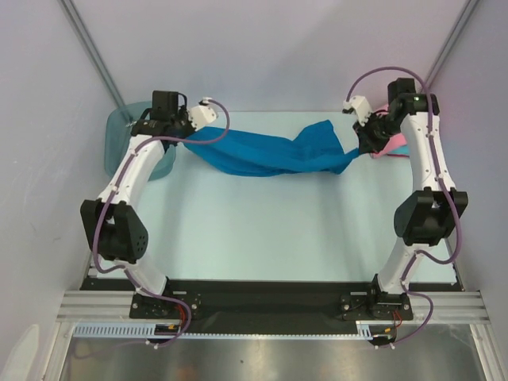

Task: Fold and stack the t-shirts
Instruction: Flatten the tshirt out

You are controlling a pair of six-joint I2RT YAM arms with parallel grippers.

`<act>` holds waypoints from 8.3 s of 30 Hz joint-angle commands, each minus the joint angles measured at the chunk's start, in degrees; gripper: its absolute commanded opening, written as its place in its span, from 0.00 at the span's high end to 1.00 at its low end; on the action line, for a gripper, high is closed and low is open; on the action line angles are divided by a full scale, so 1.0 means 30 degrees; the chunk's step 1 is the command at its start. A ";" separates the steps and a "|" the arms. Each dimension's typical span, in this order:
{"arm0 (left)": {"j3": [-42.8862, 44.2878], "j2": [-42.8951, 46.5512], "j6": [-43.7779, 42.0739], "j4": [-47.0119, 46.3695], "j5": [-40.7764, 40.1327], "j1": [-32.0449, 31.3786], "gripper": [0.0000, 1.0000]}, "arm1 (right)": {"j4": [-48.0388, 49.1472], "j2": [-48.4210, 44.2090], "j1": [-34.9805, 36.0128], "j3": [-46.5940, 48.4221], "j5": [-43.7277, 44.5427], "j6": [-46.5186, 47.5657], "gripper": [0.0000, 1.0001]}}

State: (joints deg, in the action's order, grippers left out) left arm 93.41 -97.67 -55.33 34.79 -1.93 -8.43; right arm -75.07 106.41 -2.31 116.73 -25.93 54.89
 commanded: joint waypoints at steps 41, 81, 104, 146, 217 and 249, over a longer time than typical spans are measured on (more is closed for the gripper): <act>-1.3731 0.7068 -1.1087 0.9615 0.1465 -0.3373 1.00 | 0.0091 -1.1886 1.1813 -2.2882 0.6445 0.3997 1.00; 0.3404 -0.4179 -0.0751 0.7743 0.4806 -0.0180 1.00 | 1.1187 -0.0408 0.2762 -0.6053 0.5215 -0.6719 1.00; 1.1638 -1.3176 0.6843 0.5222 0.1377 -0.0384 1.00 | 1.2337 1.0555 0.3259 0.2899 0.4425 -1.0681 1.00; 1.3602 -1.7542 0.3504 0.2265 -0.6444 -0.0942 1.00 | 1.9747 1.4070 0.2410 0.3512 1.2071 -0.5556 1.00; 1.0290 -1.4787 0.1246 0.6716 -0.0614 -0.2026 1.00 | 1.1311 1.0085 0.2322 -0.1204 0.7618 -0.6930 1.00; 1.2488 -1.6869 0.2301 0.3229 -0.5801 -0.1469 1.00 | 1.6880 1.4424 0.2203 0.2809 1.4916 -0.3179 1.00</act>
State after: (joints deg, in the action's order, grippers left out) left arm 129.38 -147.13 -49.54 45.56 -18.55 -13.69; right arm -25.39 146.71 4.01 124.66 18.06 43.40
